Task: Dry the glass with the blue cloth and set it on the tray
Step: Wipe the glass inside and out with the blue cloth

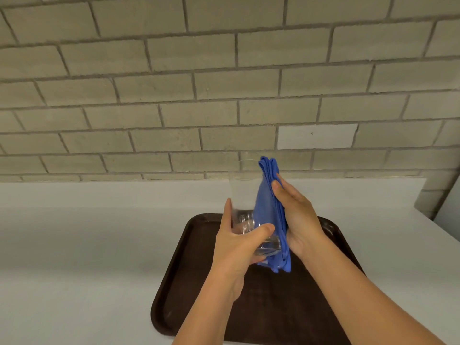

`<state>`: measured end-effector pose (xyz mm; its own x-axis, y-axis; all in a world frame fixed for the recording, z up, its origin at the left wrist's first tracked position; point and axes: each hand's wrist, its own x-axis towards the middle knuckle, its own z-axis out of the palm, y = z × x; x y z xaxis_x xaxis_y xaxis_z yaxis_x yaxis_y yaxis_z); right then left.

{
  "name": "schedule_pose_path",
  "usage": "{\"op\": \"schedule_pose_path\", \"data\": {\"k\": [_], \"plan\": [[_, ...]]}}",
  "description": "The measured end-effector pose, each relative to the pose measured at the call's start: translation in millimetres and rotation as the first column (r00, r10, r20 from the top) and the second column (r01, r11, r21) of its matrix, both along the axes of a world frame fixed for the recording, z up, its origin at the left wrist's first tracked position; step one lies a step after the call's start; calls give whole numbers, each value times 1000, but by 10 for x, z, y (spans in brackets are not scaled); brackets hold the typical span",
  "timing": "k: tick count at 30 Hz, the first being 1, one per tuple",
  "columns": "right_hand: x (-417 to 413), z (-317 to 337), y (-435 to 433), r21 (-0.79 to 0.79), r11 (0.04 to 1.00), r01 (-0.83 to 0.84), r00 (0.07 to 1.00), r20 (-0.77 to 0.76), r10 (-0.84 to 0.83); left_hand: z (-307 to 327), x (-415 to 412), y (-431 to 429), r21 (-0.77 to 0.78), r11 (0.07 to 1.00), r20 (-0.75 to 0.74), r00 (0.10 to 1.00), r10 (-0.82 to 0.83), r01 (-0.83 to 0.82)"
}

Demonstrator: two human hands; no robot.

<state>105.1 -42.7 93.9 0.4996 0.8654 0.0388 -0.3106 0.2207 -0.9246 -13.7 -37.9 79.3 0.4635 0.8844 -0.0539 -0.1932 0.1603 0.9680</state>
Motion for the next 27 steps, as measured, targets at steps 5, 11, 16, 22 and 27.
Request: {"op": "schedule_pose_path", "data": {"k": [5, 11, 16, 22, 27], "plan": [[-119, -215, -305, 17, 986, -167, 982, -83, 168, 81, -51, 108, 58, 998, 95, 995, -14, 8], [-183, -272, -473, 140, 988, -64, 982, -169, 88, 103, -45, 140, 136, 974, 58, 980, -189, 180], [-238, -227, -478, 185, 977, 107, 974, -215, -66, 204, 101, 95, 351, 935, -143, 990, -1, 52], [-253, -133, -542, 220, 952, 212, 977, -14, -214, 169, 154, 19, 443, 892, -194, 962, 191, -87], [-341, -98, -596, 219, 963, 156, 919, 326, -223, 219, 192, 81, 196, 981, -145, 989, 34, -5]]}}
